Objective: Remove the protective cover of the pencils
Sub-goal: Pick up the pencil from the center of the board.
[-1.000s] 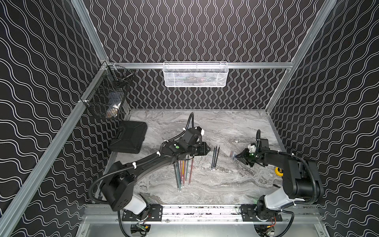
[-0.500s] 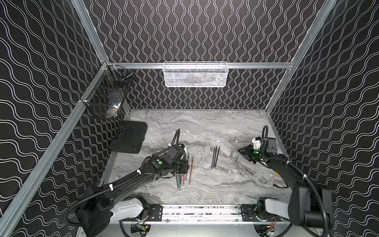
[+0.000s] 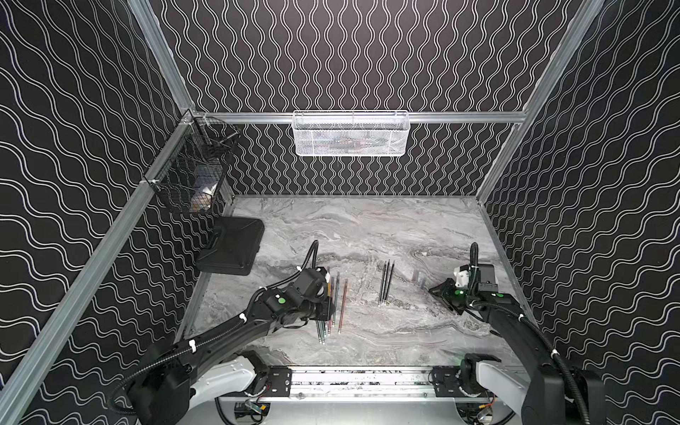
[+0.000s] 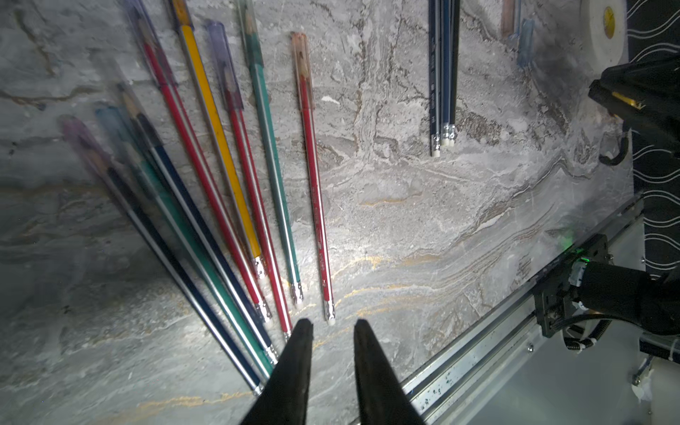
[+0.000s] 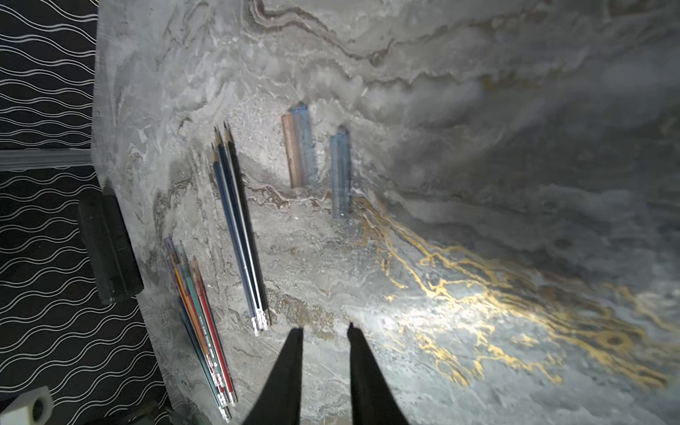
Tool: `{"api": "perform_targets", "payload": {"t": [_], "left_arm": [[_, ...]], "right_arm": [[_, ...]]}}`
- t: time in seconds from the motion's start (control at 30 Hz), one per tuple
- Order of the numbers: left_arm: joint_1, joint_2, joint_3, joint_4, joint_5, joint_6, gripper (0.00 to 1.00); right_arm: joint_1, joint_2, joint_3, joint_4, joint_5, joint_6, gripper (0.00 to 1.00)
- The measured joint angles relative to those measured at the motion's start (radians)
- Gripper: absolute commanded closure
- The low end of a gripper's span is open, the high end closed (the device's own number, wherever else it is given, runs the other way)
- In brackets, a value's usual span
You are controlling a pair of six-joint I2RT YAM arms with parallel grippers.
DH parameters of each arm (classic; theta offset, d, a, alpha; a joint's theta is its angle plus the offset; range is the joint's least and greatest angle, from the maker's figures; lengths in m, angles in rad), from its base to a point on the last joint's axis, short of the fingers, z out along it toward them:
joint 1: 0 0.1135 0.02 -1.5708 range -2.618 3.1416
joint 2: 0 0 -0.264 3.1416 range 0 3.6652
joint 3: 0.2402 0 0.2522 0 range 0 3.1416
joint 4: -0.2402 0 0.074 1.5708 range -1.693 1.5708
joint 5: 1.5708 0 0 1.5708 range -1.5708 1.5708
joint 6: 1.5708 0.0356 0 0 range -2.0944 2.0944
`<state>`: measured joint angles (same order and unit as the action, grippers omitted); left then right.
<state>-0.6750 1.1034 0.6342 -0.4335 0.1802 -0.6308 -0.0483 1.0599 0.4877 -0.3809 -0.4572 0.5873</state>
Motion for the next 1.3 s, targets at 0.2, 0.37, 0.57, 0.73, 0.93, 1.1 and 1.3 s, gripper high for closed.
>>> {"api": "perform_targets", "payload": {"t": [0.2,0.37,0.57,0.73,0.93,1.1,1.3], "left_arm": [[-0.002,0.047,-0.036,0.058,0.046,-0.001,0.70],[-0.047,0.075,-0.027,0.091,0.046,-0.008,0.69],[-0.120,0.136,0.019,0.103,-0.008,-0.023,0.69],[-0.136,0.094,0.022,0.074,-0.063,-0.025,0.69],[-0.065,-0.081,0.006,0.020,-0.083,-0.029,0.69],[-0.042,-0.271,0.000,-0.035,-0.063,-0.053,0.66],[-0.039,-0.441,0.036,-0.123,-0.031,-0.079,0.66]], "right_arm": [[0.000,0.002,-0.063,0.052,-0.039,0.003,0.76],[0.021,-0.027,-0.090,0.088,-0.060,0.002,0.75],[0.108,-0.068,-0.093,0.115,-0.012,-0.005,0.76],[0.310,-0.074,-0.053,0.095,0.093,0.003,0.76],[0.673,0.093,0.121,0.049,0.272,0.150,0.75],[0.872,0.367,0.391,0.025,0.398,0.241,0.74],[0.959,0.706,0.734,-0.089,0.486,0.333,0.75]]}}
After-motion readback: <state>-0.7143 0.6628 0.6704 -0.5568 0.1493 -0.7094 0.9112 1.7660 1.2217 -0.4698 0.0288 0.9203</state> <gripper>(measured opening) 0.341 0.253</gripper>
